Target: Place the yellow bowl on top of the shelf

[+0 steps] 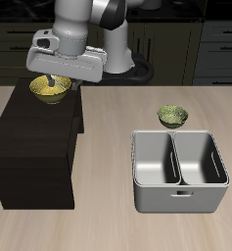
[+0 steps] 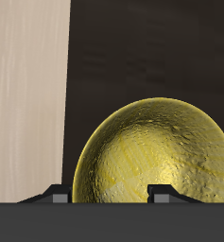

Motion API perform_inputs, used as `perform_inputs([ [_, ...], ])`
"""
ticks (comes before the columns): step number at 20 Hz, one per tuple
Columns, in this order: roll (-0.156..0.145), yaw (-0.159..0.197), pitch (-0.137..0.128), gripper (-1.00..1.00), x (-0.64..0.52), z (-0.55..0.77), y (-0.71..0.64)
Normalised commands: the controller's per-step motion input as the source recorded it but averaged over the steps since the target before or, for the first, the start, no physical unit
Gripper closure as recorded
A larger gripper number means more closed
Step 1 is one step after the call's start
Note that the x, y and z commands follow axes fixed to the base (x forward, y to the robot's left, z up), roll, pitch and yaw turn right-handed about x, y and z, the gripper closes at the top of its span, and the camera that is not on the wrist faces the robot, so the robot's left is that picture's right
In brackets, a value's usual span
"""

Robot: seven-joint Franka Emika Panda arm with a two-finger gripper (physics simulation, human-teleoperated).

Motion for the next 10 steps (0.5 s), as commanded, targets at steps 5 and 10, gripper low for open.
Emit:
perform_inputs([
  [5, -0.018, -0.017, 0.041, -1.0, -0.01, -0.14, 0.03],
  [10, 0.053, -0.032, -0.009, -1.0, -0.2, 0.05, 0.2],
])
